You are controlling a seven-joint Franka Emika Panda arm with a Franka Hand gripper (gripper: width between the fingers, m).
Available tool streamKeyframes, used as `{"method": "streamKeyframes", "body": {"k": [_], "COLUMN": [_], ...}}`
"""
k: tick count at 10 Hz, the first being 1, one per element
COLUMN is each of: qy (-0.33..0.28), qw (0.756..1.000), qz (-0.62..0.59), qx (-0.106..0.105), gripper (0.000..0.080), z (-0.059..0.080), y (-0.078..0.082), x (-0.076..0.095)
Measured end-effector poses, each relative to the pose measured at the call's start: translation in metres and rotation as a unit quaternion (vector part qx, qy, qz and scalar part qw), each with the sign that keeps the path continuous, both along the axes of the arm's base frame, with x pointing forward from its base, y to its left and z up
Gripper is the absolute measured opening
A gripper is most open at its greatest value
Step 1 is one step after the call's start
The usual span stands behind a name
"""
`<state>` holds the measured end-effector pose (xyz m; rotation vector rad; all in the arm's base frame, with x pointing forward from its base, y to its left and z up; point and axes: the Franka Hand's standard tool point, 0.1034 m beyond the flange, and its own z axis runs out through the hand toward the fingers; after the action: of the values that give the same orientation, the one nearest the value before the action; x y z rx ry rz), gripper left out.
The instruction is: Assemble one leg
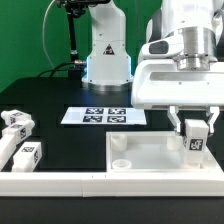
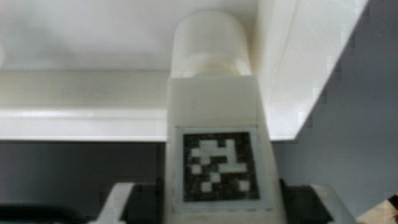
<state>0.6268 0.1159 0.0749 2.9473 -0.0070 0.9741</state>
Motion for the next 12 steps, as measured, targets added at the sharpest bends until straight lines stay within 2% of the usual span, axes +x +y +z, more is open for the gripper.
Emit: {"method": "streamKeyframes", "body": {"k": [4, 5, 6, 7, 8, 12], "qy": [-0.002, -0.001, -0.001, -0.001, -0.001, 0.000], "qw": [1.000, 1.000, 1.000, 1.000, 1.000, 1.000], "qz": [0.004, 0.005, 0.006, 0.007, 0.008, 0.012], "qx": [-0.003, -0.004, -0.005, -0.006, -0.007, -0.009], "gripper": [0.0287, 0.0466, 0.0466, 0.0583, 0.0636, 0.0649], "z": [-0.0004, -0.0009, -0.0009, -0.0010, -0.0010, -0.0011], "y": [0.0000, 0.0000, 0.0000, 0.0000, -0.0001, -0.0001], "x": [0.0012, 0.0010, 0.0010, 0.0009, 0.0009, 0.0009]}}
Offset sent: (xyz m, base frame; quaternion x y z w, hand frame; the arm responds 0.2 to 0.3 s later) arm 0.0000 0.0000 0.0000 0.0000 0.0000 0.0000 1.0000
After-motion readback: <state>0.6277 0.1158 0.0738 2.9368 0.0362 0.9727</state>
